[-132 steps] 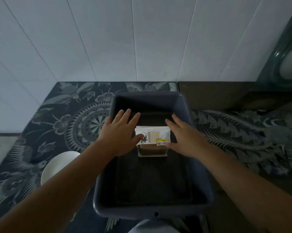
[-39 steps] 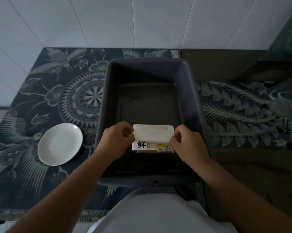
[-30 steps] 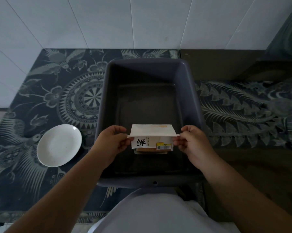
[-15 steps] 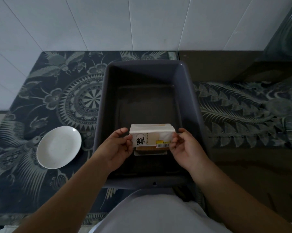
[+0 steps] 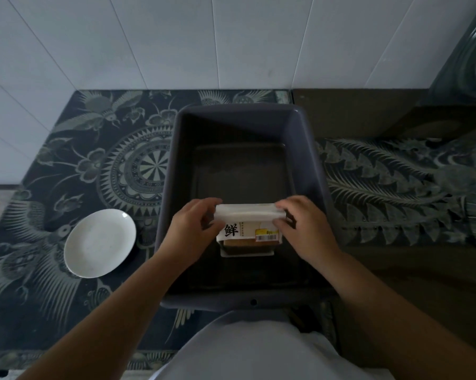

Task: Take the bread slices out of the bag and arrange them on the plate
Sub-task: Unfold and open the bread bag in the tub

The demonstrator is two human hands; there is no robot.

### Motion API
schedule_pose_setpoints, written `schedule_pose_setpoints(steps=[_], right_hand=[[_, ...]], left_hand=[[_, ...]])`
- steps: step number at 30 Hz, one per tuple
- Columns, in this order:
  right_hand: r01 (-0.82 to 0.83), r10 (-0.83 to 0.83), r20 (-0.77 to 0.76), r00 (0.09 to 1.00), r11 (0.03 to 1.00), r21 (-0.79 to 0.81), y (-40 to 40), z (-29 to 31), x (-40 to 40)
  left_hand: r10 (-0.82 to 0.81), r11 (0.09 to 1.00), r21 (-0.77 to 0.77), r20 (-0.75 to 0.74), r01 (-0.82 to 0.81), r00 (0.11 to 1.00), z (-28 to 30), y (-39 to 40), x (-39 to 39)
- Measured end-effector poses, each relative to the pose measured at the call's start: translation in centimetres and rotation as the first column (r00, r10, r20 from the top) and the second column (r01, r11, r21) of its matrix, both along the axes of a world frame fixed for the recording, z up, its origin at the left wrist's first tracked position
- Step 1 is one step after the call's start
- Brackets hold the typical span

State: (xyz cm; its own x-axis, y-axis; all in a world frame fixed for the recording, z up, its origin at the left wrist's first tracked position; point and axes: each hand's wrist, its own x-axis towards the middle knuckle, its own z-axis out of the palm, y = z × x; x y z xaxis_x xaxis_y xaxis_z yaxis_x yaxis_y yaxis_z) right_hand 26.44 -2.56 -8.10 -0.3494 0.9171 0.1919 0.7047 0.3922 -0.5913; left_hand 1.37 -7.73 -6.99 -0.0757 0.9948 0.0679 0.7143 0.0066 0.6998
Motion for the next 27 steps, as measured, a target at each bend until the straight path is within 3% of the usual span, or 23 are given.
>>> schedule_pose_setpoints(steps=[8,12,15,22,27], right_hand=[[-0.156,0.14,0.157,0.978,0.983,0.094,0.9,-0.2,-0.1],[-0.156,0.121,0.199,0.972,0.973,0.171,0.7,0.2,-0.2],[-0.195,0.158,0.203,0.966,0.964,0.178,0.5,0.7,-0.2],[-0.284,0.224,0.264,0.938,0.933,0.219,-0.8,1.3,0.8],[-0.26,0.215,0.211,0.954,0.941,0.217,-1.1,0.9,0.8]], left_hand=[[-0.187,0.968,0.134,-0.188,0.214,0.964,0.1,0.5,-0.2],[-0.181,0.962,0.122,-0.394,0.246,0.901,0.4,0.2,0.3],[-0.169,0.955,0.141,-0.468,0.262,0.868,0.9,0.2,0.4],[-0.296,0.866,0.2,-0.532,0.457,0.794,1.6,-1.2,-0.1],[-0.318,0.886,0.163,-0.468,0.434,0.825,2.0,-1.4,0.1]])
